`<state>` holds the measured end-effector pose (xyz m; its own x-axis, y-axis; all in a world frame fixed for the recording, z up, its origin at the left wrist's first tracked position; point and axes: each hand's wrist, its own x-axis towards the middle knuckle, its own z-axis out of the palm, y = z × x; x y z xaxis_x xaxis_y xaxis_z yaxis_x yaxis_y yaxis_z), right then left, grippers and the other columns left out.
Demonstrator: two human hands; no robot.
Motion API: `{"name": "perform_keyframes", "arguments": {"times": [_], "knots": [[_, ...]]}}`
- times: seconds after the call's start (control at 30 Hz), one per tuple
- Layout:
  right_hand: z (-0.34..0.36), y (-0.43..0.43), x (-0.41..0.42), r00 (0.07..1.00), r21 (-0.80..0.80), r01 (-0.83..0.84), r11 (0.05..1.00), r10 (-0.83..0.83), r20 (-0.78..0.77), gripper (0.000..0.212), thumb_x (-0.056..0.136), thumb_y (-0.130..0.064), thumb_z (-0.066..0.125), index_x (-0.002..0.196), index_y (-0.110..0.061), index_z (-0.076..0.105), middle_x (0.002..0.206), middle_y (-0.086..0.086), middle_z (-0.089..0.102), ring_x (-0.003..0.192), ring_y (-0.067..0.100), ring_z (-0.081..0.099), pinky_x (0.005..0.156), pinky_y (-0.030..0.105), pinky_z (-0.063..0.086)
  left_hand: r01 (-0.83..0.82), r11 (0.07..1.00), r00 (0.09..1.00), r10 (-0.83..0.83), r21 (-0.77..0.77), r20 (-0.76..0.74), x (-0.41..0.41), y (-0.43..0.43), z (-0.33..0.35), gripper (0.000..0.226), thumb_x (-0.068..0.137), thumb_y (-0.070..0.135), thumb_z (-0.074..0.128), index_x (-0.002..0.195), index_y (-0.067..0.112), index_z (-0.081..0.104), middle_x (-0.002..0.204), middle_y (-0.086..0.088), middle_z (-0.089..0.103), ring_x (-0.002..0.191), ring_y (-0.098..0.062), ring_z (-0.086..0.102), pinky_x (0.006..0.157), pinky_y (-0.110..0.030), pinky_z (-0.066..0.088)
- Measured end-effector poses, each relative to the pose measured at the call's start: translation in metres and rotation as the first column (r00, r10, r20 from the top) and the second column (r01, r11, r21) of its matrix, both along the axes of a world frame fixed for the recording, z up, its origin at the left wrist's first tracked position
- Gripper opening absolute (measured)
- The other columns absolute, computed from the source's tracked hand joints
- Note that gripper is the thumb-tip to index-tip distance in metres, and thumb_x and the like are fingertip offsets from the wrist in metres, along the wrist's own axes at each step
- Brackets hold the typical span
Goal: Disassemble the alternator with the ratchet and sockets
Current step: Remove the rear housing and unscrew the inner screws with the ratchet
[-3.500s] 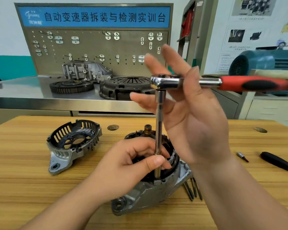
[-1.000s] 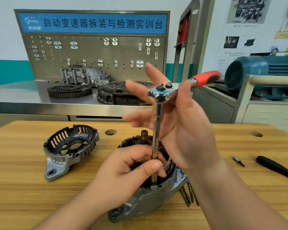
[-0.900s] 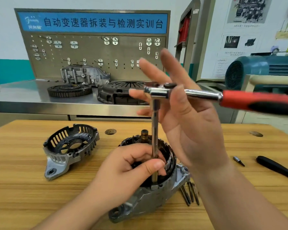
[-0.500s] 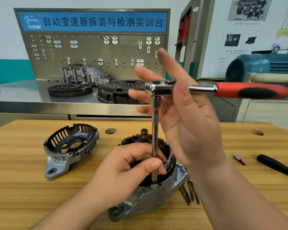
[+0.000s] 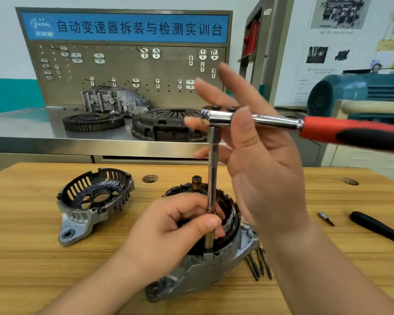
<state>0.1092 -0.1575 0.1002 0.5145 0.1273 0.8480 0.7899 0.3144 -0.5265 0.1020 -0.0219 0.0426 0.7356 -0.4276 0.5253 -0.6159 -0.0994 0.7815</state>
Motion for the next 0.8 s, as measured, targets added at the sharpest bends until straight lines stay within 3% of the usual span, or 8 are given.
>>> {"name": "perform_keyframes", "arguments": {"times": [0.1, 0.23, 0.33, 0.43, 0.53, 0.6, 0.7, 0.8], "knots": [[0.0007, -0.0006, 0.0008, 0.996, -0.016, 0.058, 0.998, -0.057, 0.076, 0.025, 0.098, -0.028, 0.041, 0.122, -0.029, 0.051, 0.133, 0.005, 0.054, 0.101, 0.022, 0.065, 0.068, 0.034, 0.053, -0.038, 0.999, 0.999, 0.038, 0.014, 0.012, -0.0005, -0.0021, -0.0001, 0.004, 0.080, 0.028, 0.068, 0.078, 0.025, 0.069, 0.073, 0.006, 0.073, 0.070, -0.002, 0.067, 0.067, -0.009, 0.048], [0.0000, 0.0010, 0.0003, 0.951, 0.040, -0.238, 0.970, 0.241, -0.195, 0.049, 0.091, -0.047, 0.032, 0.128, -0.021, 0.050, 0.124, 0.004, 0.064, 0.079, 0.024, 0.070, 0.063, 0.034, 0.054, 0.031, 0.999, 0.999, -0.031, 0.012, -0.021, 0.0001, 0.0000, -0.0002, 0.024, 0.082, 0.034, 0.058, 0.095, 0.018, 0.070, 0.083, 0.002, 0.074, 0.079, -0.010, 0.070, 0.073, -0.019, 0.053], [-0.0014, 0.0021, 0.0009, 0.911, 0.040, -0.300, 0.953, 0.298, -0.285, 0.059, 0.088, -0.054, 0.032, 0.132, -0.019, 0.049, 0.115, 0.006, 0.070, 0.076, 0.022, 0.071, 0.060, 0.030, 0.054, 0.054, 0.998, 0.998, -0.053, 0.028, -0.019, 0.0005, 0.0008, -0.0006, 0.025, 0.084, 0.032, 0.056, 0.095, 0.015, 0.070, 0.084, 0.002, 0.075, 0.082, -0.013, 0.071, 0.076, -0.023, 0.054], [-0.0006, 0.0020, -0.0006, 0.987, -0.011, -0.126, 0.992, 0.125, -0.097, 0.042, 0.093, -0.043, 0.042, 0.130, -0.024, 0.050, 0.126, 0.006, 0.064, 0.096, 0.021, 0.068, 0.065, 0.031, 0.056, 0.005, 1.000, 1.000, -0.005, -0.006, -0.017, 0.0004, 0.0004, -0.0017, 0.021, 0.079, 0.035, 0.061, 0.086, 0.018, 0.072, 0.077, 0.004, 0.074, 0.076, -0.008, 0.070, 0.071, -0.016, 0.052], [-0.0010, 0.0006, 0.0008, 0.995, -0.055, 0.047, 0.997, -0.041, 0.091, 0.029, 0.100, -0.028, 0.041, 0.124, -0.023, 0.056, 0.136, 0.009, 0.055, 0.107, 0.021, 0.064, 0.071, 0.033, 0.054, -0.058, 0.998, 0.998, 0.057, 0.011, 0.018, 0.0001, -0.0011, -0.0013, 0.021, 0.075, 0.039, 0.063, 0.079, 0.021, 0.072, 0.074, 0.007, 0.074, 0.071, -0.004, 0.069, 0.068, -0.011, 0.050], [0.0010, 0.0033, 0.0005, 0.999, -0.050, -0.032, 0.998, 0.034, 0.040, 0.028, 0.099, -0.036, 0.041, 0.123, -0.029, 0.053, 0.136, 0.006, 0.054, 0.099, 0.020, 0.066, 0.069, 0.034, 0.054, -0.068, 0.997, 0.997, 0.067, 0.028, 0.035, 0.0004, -0.0011, -0.0015, 0.022, 0.076, 0.040, 0.063, 0.079, 0.021, 0.071, 0.074, 0.008, 0.073, 0.071, -0.004, 0.068, 0.068, -0.012, 0.050], [-0.0008, 0.0051, 0.0003, 0.950, 0.020, -0.265, 0.964, 0.265, -0.166, 0.049, 0.088, -0.049, 0.035, 0.127, -0.025, 0.050, 0.121, 0.002, 0.065, 0.076, 0.021, 0.070, 0.063, 0.034, 0.054, 0.020, 1.000, 0.999, -0.020, -0.008, -0.045, -0.0004, 0.0009, -0.0018, 0.025, 0.081, 0.036, 0.060, 0.091, 0.016, 0.071, 0.082, 0.002, 0.075, 0.080, -0.012, 0.071, 0.073, -0.021, 0.054], [-0.0018, 0.0046, 0.0002, 0.907, 0.048, -0.301, 0.952, 0.301, -0.295, 0.058, 0.084, -0.056, 0.034, 0.127, -0.021, 0.052, 0.108, 0.006, 0.071, 0.074, 0.020, 0.070, 0.059, 0.029, 0.054, 0.058, 0.998, 0.997, -0.057, 0.015, -0.053, -0.0008, 0.0018, -0.0005, 0.025, 0.084, 0.033, 0.056, 0.097, 0.018, 0.070, 0.088, 0.001, 0.075, 0.085, -0.014, 0.071, 0.077, -0.024, 0.055]]}}
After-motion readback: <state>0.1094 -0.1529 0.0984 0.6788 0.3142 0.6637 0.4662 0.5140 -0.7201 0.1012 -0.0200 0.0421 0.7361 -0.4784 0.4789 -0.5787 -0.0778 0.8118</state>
